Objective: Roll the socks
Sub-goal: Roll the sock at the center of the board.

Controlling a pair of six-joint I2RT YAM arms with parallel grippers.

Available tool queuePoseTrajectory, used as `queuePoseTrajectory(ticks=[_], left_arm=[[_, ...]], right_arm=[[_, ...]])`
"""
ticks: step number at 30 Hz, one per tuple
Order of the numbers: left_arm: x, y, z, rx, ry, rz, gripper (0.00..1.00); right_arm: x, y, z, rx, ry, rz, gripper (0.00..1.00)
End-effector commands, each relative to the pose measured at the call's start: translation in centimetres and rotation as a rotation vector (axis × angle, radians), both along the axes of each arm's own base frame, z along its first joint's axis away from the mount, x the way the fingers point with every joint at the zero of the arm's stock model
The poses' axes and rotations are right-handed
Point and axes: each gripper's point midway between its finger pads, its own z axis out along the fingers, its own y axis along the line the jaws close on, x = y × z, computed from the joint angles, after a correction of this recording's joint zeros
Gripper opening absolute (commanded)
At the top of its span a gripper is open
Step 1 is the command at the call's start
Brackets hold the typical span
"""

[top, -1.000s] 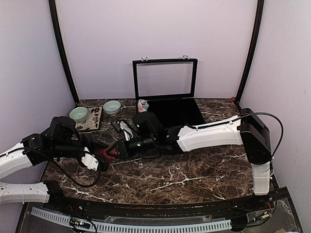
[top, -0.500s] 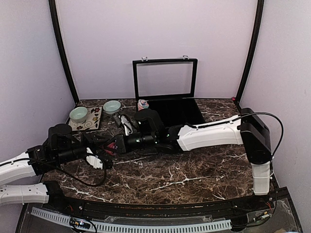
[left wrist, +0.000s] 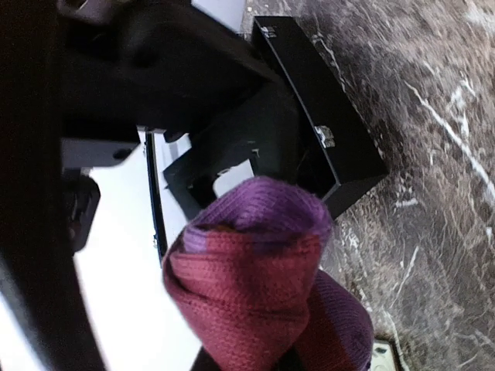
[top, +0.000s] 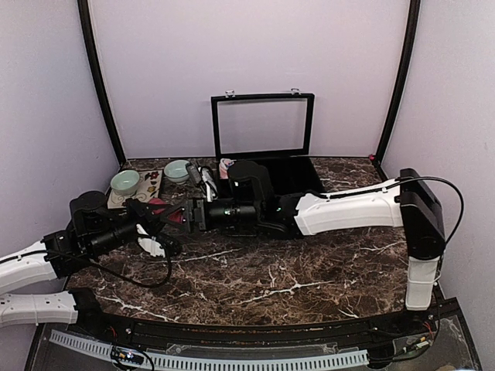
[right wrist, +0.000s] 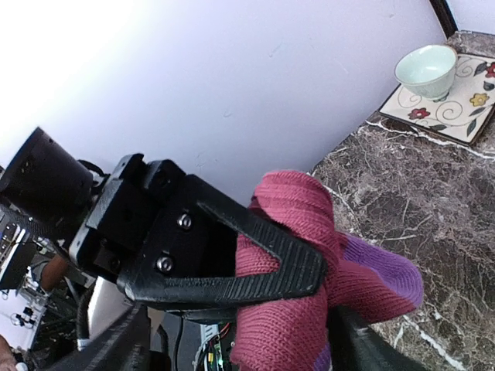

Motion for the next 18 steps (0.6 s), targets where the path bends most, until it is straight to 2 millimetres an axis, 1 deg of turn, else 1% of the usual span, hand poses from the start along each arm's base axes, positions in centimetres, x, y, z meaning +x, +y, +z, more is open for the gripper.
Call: queuePoseTrajectory(ticks=[1, 3, 4, 5, 8, 10, 11, 12, 13, 14, 15, 17, 18], left_arm=[[-2.2, -1.8, 4.8, -0.242, 0.233, -0.072, 0.00], [-2.7, -1.7, 4.3, -0.283, 0.361, -0.050, 0.00], [-3.2, -1.6, 3.9, -0.294, 0.422, -0.046, 0.00], [-3.5, -1.6, 3.7, -0.312, 0.478, -0.039, 0.00], [-3.9, -1.8, 3.0, -0.350, 0.662, 0.020, 0.00], [-4.2, -2.2, 2.6, -0.363, 0.799, 0.052, 0.00], [-4.4, -2.6, 2.6, -0.384, 0.873, 0.066, 0.00], [-4.5, -3.0, 2.6, -0.407, 0.953, 0.074, 0.00], [-4.5, -3.4, 2.9, -0.436, 1.030, 0.084, 0.00], [-4.5, -3.7, 3.4, -0.458, 1.109, 0.101, 0.00], [-4.4, -3.9, 3.5, -0.476, 1.190, 0.117, 0.00], [-3.5, -4.4, 3.5, -0.510, 1.338, 0.163, 0.00], [-3.2, -4.6, 3.8, -0.530, 1.399, 0.169, 0.00]], right_arm=[[-0.4, -1.6, 0.2, -0.076, -0.130, -0.074, 0.99], [0.0, -2.9, -0.1, -0.128, -0.199, -0.120, 0.99], [0.5, -3.9, 0.3, -0.159, -0.240, -0.156, 0.99], [0.9, -4.8, 0.3, -0.195, -0.278, -0.189, 0.99], [2.1, -7.9, 1.6, -0.271, -0.400, -0.307, 0.99], [1.7, -9.5, 3.0, -0.231, -0.464, -0.323, 0.99], [1.6, -10.8, 5.1, -0.153, -0.467, -0.365, 0.99], [1.3, -12.3, 3.6, -0.126, -0.443, -0.392, 0.99], [1.1, -13.2, 4.2, -0.065, -0.433, -0.414, 0.99], [0.6, -13.8, 4.6, -0.019, -0.446, -0.395, 0.99], [-0.3, -13.9, 5.2, 0.025, -0.489, -0.356, 0.99], [-1.1, -14.4, 6.0, 0.035, -0.555, -0.366, 0.99], [-1.4, -14.5, 6.3, 0.040, -0.577, -0.376, 0.99]])
